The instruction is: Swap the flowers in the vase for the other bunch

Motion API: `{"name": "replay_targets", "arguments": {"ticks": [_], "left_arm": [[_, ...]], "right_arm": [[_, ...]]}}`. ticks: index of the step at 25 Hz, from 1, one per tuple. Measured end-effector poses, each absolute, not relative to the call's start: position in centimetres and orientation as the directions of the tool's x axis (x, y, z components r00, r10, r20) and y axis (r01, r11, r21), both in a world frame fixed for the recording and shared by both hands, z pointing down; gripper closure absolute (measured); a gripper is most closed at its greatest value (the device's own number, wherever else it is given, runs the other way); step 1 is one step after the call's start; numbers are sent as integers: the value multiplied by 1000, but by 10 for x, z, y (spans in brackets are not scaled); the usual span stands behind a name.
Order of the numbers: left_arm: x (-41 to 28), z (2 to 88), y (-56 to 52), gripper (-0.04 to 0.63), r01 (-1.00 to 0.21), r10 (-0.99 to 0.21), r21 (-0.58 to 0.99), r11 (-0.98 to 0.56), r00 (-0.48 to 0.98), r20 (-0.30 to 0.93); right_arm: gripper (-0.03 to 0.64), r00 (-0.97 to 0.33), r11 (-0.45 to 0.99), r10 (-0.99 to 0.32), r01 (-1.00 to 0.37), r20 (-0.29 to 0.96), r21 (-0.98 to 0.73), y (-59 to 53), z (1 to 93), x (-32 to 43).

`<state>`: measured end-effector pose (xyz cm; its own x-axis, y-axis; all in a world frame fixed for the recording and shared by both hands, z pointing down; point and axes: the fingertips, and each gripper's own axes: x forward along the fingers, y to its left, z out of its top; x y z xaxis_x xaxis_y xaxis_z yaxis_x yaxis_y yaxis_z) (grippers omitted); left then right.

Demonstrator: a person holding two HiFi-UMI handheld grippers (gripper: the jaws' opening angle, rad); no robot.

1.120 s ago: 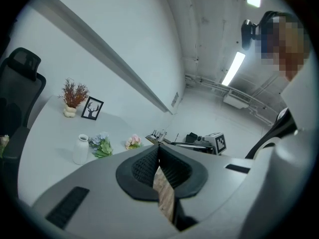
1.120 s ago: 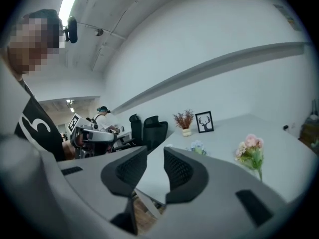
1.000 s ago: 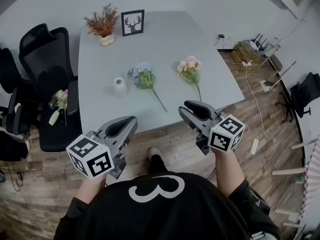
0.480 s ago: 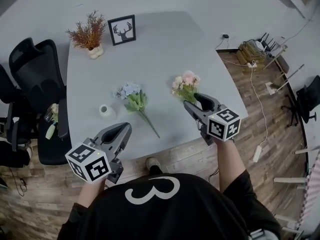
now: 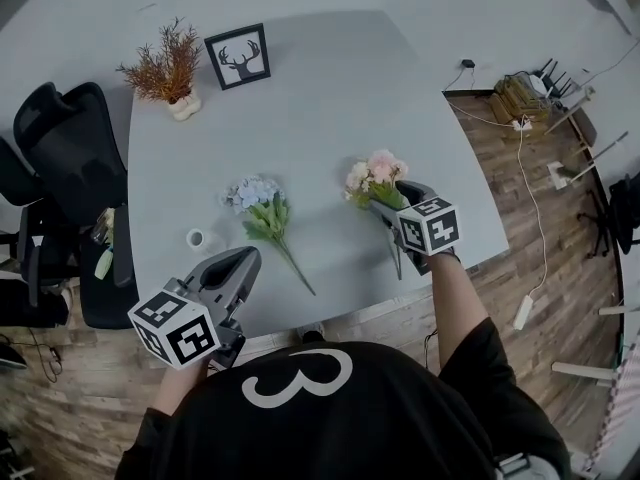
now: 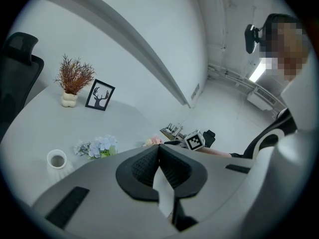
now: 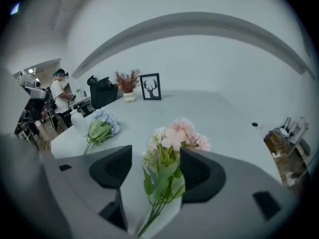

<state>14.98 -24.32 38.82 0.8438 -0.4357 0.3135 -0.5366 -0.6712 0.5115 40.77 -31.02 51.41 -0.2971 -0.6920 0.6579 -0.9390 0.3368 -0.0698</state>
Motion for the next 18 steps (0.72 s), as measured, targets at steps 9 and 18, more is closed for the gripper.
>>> {"name": "replay_targets", "arguments": {"ticks": [9,18], "left_arm": [[134,380,-260,584,-571,-478,525,-631,820,315],[114,379,-262,584,-618,-531,510,-598,782,326]], "right_arm": [[330,-199,264,-555,-963,808,-57,-332,568,430],[377,-191,216,-477,-972,858,-97,-339,593,437]]}}
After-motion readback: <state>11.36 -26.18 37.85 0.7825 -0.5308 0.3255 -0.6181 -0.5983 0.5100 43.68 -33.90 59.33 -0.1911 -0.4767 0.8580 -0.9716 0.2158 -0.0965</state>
